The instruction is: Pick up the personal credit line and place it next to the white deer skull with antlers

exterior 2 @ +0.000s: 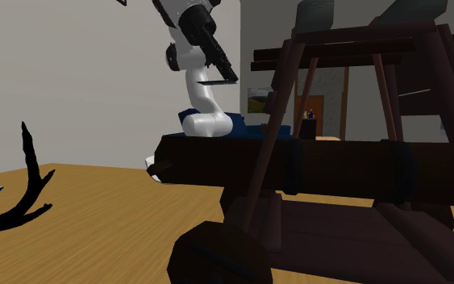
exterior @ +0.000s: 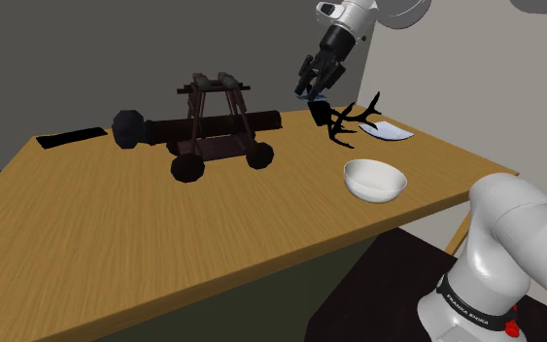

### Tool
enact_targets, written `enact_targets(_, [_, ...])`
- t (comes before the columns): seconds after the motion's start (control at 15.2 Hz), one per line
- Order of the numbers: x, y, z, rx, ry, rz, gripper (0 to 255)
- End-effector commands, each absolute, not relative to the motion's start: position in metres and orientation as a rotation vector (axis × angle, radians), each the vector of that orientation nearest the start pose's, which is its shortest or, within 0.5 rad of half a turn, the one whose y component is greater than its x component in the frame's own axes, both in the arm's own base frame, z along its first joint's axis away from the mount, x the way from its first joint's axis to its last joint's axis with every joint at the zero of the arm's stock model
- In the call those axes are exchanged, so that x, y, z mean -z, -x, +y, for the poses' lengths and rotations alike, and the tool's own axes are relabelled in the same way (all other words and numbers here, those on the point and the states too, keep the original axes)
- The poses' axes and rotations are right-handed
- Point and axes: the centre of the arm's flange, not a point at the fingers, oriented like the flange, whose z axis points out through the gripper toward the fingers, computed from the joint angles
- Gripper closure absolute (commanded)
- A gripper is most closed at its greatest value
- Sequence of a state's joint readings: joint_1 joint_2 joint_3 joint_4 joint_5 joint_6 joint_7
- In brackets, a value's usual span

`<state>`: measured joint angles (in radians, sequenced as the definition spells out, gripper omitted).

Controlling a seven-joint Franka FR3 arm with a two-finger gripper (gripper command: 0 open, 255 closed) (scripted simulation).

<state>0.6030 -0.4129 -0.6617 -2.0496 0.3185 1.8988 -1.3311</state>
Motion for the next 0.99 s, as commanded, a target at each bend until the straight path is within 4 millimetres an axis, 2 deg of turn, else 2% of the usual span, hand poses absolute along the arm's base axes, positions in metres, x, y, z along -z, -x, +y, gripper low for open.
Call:
enact_targets(0.0, [-0.595, -0.465, -0.075, 0.677, 2.243, -1.56, 255])
enact_targets(0.92, [-0.596, -0.418, -0.254, 0.677, 2.243, -1.56, 255])
